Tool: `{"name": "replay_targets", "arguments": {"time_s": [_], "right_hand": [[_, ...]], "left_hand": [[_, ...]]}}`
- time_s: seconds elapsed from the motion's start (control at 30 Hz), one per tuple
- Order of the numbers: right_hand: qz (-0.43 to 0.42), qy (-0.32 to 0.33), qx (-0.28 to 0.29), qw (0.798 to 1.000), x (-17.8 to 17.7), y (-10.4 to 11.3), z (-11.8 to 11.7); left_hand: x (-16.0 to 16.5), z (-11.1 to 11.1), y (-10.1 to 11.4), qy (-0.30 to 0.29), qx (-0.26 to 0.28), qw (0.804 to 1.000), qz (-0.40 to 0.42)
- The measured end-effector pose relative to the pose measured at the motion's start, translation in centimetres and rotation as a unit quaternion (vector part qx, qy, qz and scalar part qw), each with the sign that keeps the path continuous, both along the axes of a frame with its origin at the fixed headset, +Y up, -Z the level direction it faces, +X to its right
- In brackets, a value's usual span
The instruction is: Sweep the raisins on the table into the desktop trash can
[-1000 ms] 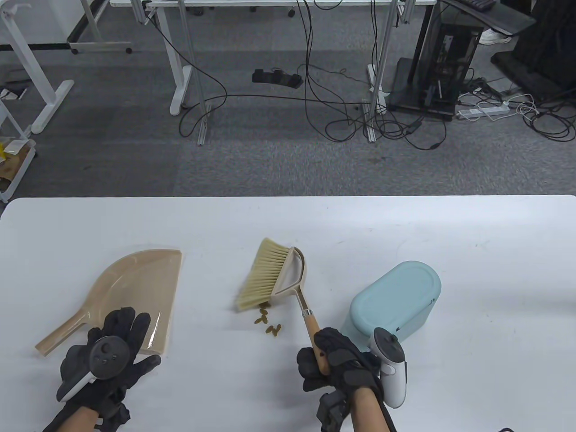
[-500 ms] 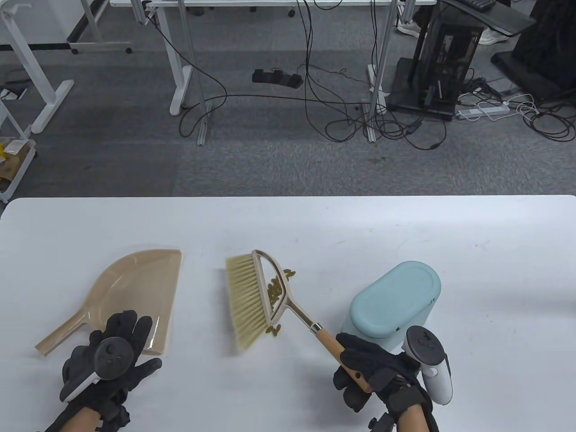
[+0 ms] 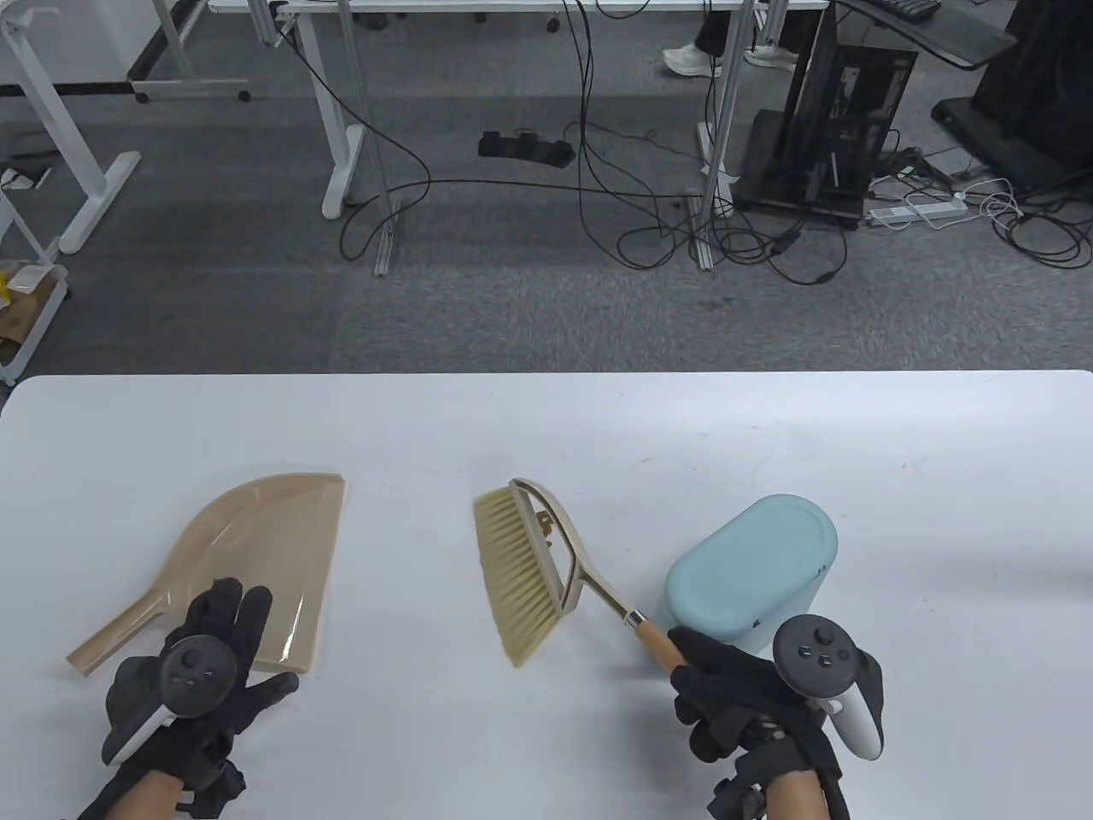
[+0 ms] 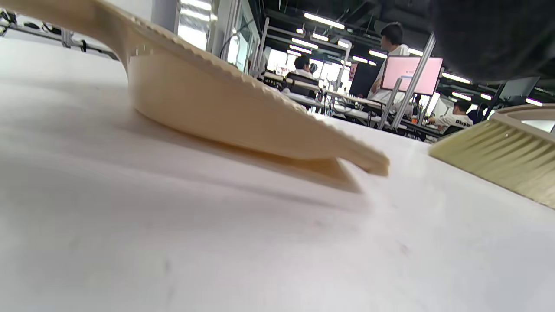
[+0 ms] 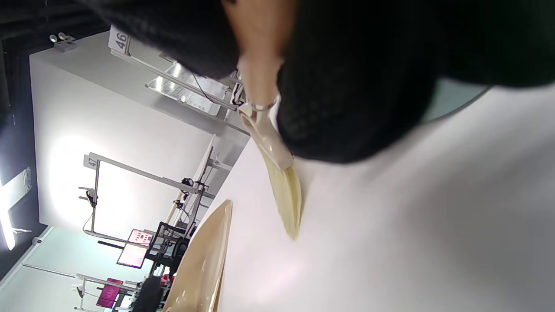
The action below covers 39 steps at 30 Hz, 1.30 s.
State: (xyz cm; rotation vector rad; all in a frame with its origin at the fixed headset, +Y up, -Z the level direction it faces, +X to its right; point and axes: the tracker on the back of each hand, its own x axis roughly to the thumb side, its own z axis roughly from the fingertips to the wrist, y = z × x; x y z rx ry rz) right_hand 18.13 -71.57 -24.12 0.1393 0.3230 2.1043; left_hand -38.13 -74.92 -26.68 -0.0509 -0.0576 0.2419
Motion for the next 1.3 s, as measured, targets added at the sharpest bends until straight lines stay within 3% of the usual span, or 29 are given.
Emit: {"name": "replay_targets", "arguments": {"time_s": [0.1,0.2,0.27,0.37,0.43,0.57,0.7,0.87,1.0,1.13,1.2,1.3], "right_hand": [[0.007,-0.004,0.005,1.000,-0.1,-0.2,0.2],[-0.090,0.014,-0.006,0.996,-0.3,-0.6,0.4],[-0.145,0.012,0.004,0.989,-0.6,-0.5,0.7],[-0.178,0.042,0.025,0.983,-1.6,0.1,1.1],[-0.195,0.042,0.039,0.979,-2.0,0.4,1.3],[-0.196,0.042,0.049,0.979,-2.3,0.8,1.0],[-0.216,0.032,0.037,0.975,-2.4,0.5,0.8],[-0.234,0.021,0.042,0.971,-2.0,0.4,0.9],[-0.242,-0.007,0.062,0.968,-1.9,1.2,1.3],[-0.278,-0.093,0.056,0.954,-2.0,3.0,2.0],[-0.216,-0.120,0.100,0.964,-2.0,4.5,2.0],[-0.023,-0.144,0.171,0.974,-3.2,7.4,2.4]], "left_hand": [[-0.3,0.2,1.0,0.006,0.034,0.999,0.019],[-1.0,0.2,2.2,0.014,0.061,0.997,0.039],[-2.4,0.1,3.2,0.058,0.087,0.993,0.058],[-6.3,-0.1,3.4,0.196,0.020,0.977,0.081],[-8.5,-0.3,2.1,0.243,-0.038,0.964,0.100],[-10.3,-0.8,0.0,0.296,-0.106,0.942,0.117],[-10.9,-1.3,-0.9,0.321,-0.130,0.931,0.112],[-11.4,-1.6,-0.5,0.358,-0.111,0.919,0.118],[-11.8,-1.5,-0.2,0.357,-0.113,0.915,0.149],[-11.9,-1.4,0.3,0.312,-0.121,0.915,0.225],[-11.4,-1.7,0.7,0.273,-0.165,0.911,0.261],[-8.9,-2.3,1.5,0.198,-0.174,0.931,0.255]]}}
